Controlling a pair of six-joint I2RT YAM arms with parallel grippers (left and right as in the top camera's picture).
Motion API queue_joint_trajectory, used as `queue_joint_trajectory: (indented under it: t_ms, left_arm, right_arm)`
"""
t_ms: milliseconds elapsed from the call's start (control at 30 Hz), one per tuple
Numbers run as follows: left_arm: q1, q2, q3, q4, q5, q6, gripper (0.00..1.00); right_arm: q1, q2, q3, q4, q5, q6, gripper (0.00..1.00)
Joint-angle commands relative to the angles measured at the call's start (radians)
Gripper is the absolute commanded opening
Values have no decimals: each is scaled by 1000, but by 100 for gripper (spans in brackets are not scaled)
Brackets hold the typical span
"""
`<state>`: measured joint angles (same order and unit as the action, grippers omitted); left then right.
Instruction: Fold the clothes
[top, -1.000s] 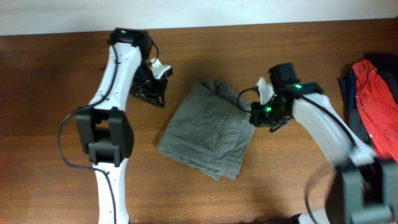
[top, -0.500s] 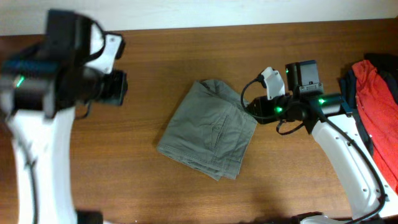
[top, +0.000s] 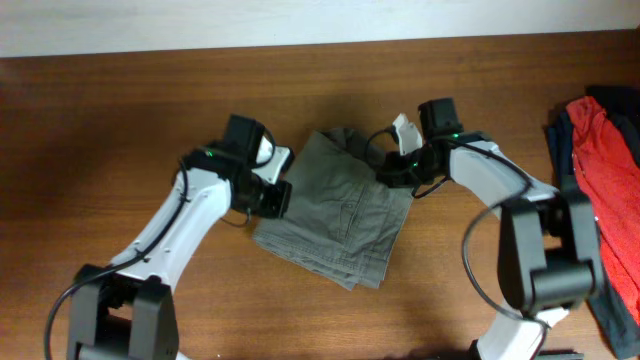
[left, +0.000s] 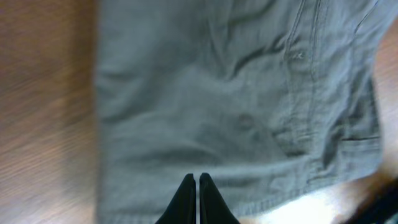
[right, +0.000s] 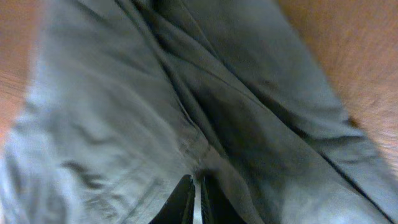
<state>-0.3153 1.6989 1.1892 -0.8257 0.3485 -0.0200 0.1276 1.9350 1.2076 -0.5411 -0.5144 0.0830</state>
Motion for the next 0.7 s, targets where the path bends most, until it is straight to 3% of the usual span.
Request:
queue_joint_trajectory:
  t_ms: [0, 133, 367, 533, 667]
  left_arm:
    - [-5, -6, -91, 58, 22, 1, 5]
    - [-3, 43, -111, 55, -12, 1, 5]
    - [-2, 200, -111, 161, -74, 1, 5]
    - [41, 269, -62, 232, -135, -23, 5]
    - [114, 282, 108, 272, -117, -33, 8]
  right_arm:
    - [-5, 53, 0, -23, 39, 4, 10]
    - [-4, 69, 0, -140, 206, 31, 8]
    - [26, 68, 0, -389, 212, 102, 4]
    - [119, 56, 0, -435, 213, 137, 4]
    - [210, 13, 0, -412, 233, 155, 4]
